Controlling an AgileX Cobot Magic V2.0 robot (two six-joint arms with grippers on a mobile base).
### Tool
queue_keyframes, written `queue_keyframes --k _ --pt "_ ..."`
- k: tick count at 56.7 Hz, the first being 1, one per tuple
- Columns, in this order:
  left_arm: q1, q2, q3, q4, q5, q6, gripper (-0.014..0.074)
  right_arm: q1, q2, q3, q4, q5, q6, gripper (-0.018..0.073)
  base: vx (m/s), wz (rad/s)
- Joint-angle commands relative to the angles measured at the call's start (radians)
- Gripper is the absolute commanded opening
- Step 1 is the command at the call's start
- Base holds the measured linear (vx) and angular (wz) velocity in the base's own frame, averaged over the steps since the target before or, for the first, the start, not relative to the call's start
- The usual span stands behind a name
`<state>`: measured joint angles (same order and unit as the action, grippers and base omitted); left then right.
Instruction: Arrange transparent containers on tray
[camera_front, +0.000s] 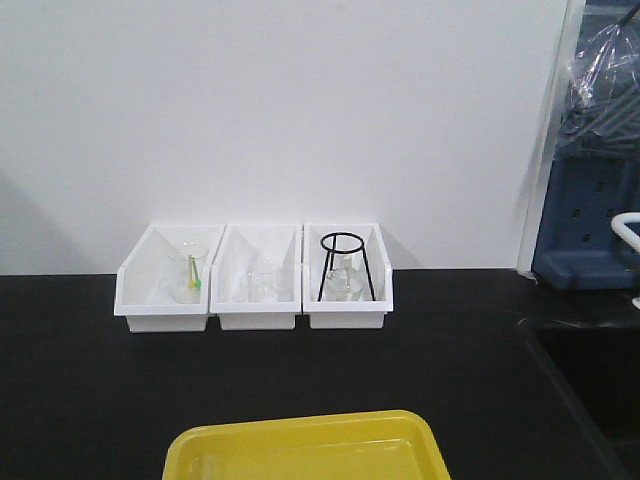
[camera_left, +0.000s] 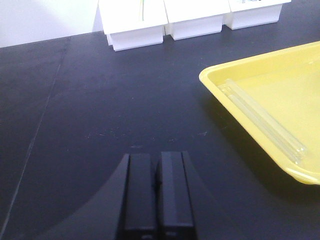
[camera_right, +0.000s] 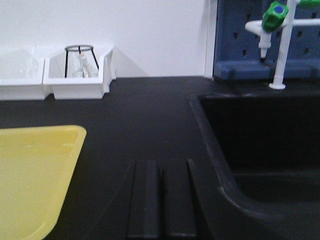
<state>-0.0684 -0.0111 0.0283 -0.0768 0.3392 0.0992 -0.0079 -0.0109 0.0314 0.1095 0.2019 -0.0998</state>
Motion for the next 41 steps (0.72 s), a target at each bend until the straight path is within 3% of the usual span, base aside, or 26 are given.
queue_keyframes --k 1,41 --pt "0.001 -0.014 0.03 -0.011 -0.084 0.0 -0.0007 -0.007 -0.004 0.008 0.002 -0.058 -0.004 -0.0011 0.0 0.0" --pt "0.001 -0.014 0.03 -0.011 -0.084 0.0 -0.0007 -0.007 -0.004 0.008 0.003 -0.063 -0.004 -0.0011 0.0 0.0"
